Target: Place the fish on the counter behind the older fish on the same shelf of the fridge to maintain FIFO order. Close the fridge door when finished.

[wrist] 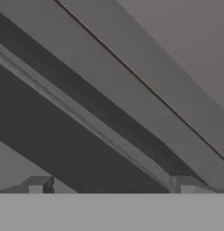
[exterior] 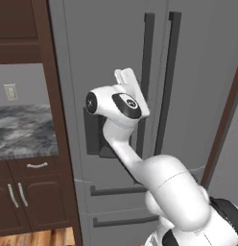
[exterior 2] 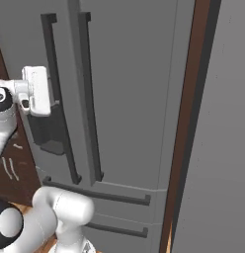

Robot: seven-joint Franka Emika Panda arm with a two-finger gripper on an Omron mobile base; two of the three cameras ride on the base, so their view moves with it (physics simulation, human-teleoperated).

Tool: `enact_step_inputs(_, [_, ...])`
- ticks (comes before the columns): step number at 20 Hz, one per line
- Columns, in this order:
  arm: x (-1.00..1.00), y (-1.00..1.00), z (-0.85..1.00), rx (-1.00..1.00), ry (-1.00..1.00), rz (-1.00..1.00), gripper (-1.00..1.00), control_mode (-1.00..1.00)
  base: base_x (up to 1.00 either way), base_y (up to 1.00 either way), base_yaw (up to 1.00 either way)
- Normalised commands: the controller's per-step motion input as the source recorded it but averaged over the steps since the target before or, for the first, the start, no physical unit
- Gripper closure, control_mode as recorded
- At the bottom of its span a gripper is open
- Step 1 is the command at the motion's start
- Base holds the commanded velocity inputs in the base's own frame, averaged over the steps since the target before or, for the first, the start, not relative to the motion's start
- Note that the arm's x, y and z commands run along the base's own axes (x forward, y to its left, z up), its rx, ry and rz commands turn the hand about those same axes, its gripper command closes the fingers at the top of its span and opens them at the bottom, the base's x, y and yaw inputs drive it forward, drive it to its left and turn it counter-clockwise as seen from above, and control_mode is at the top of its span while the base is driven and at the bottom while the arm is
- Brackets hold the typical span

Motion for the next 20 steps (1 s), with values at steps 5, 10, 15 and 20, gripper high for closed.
enact_step_inputs(5, [1.0, -0.46, -0.3, 0.07, -0.06, 0.14, -1.0, -1.0, 0.0, 0.0, 0.0])
enact_step_inputs(10, [1.0, -0.46, -0.37, 0.08, -0.09, 0.14, -1.0, -1.0, 0.0, 0.0, 0.0])
enact_step_inputs(15, [0.92, -0.55, -0.44, 0.08, -0.13, 0.14, -1.0, -1.0, 0.0, 0.0, 0.0])
enact_step_inputs(20, [0.11, -0.8, -0.7, 0.06, -0.47, 0.12, -1.0, -1.0, 0.0, 0.0, 0.0])
